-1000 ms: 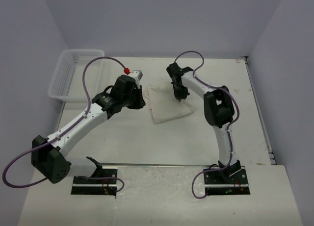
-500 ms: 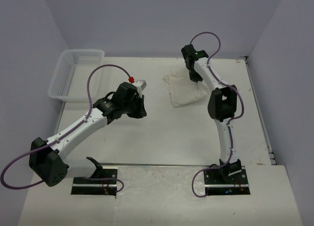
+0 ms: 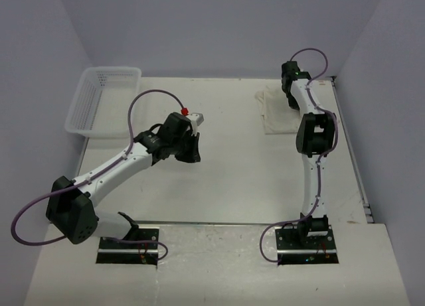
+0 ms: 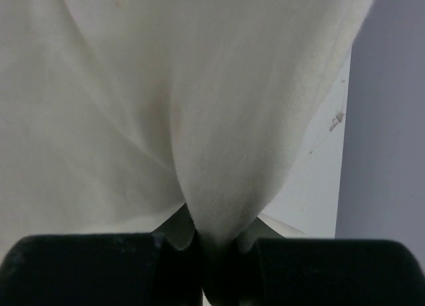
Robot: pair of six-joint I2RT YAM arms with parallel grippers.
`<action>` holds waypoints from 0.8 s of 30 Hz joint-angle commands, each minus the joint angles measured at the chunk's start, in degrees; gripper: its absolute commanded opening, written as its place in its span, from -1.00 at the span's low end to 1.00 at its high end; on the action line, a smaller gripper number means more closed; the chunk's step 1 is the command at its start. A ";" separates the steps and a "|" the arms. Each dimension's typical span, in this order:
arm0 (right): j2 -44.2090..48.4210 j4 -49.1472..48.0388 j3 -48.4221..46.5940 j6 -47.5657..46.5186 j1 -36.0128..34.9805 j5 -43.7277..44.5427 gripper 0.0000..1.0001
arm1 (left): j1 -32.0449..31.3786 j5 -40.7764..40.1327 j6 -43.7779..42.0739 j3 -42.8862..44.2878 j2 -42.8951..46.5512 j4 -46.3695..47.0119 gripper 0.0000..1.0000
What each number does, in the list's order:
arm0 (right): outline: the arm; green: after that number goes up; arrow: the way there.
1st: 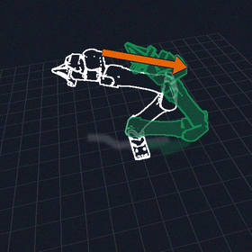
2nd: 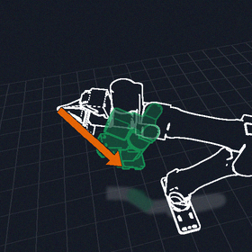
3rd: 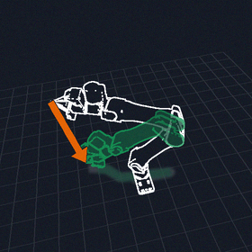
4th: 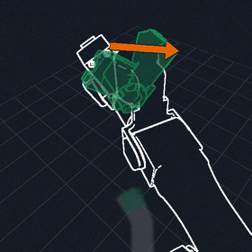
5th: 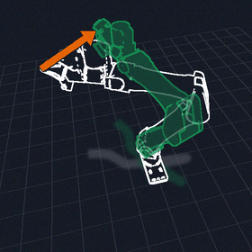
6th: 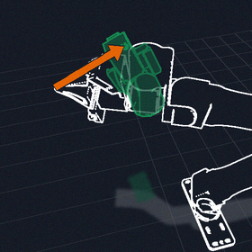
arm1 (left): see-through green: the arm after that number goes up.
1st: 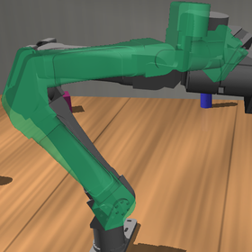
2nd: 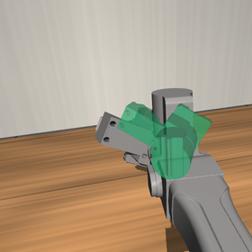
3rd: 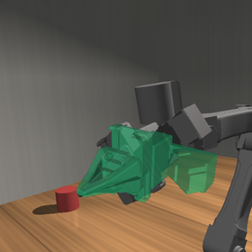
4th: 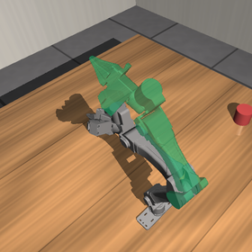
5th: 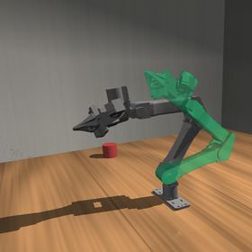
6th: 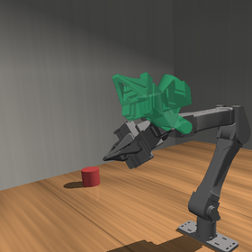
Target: Fold and stack the t-shirts
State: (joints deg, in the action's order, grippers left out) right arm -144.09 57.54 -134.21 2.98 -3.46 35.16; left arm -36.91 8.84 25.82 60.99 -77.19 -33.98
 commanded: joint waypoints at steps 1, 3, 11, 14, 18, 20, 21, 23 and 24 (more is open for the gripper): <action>-1.27 -6.30 -4.82 -7.46 0.29 2.55 -1.00 | -0.36 1.97 -1.83 0.09 -1.21 0.75 -1.00; -2.42 -7.34 -7.02 -9.82 0.91 3.33 -1.00 | -0.36 2.06 -1.92 0.27 -1.91 0.75 -1.00; -2.07 -13.24 -6.85 -13.79 3.20 3.87 -1.00 | -0.36 1.71 -2.53 1.32 -3.85 0.32 -1.00; -1.63 -13.50 -6.33 -13.80 5.66 3.95 -1.00 | -0.27 1.70 -2.53 1.41 -4.55 0.31 -1.00; -0.58 -13.77 -4.66 -13.00 6.80 3.08 -1.00 | -0.36 2.14 -2.45 1.59 -5.69 0.31 -1.00; -0.49 -13.77 -4.57 -12.83 7.15 2.99 -1.00 | -0.27 2.23 -2.45 1.59 -6.04 0.31 -1.00; -0.58 -13.77 -4.39 -12.83 7.24 2.99 -1.00 | -0.36 2.23 -2.45 1.59 -6.13 0.31 -1.00; -0.84 -13.77 -4.57 -12.83 7.33 2.72 -1.00 | -0.27 2.32 -2.45 1.50 -6.13 0.23 -1.00; -0.93 -13.77 -4.65 -12.74 7.42 2.64 -1.00 | -0.36 2.15 -2.45 1.50 -6.13 0.23 -1.00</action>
State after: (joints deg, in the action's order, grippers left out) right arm -147.44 46.17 -137.78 -9.13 4.32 36.53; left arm -36.91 9.91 24.43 60.99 -83.48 -34.04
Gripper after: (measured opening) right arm 0.085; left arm 0.002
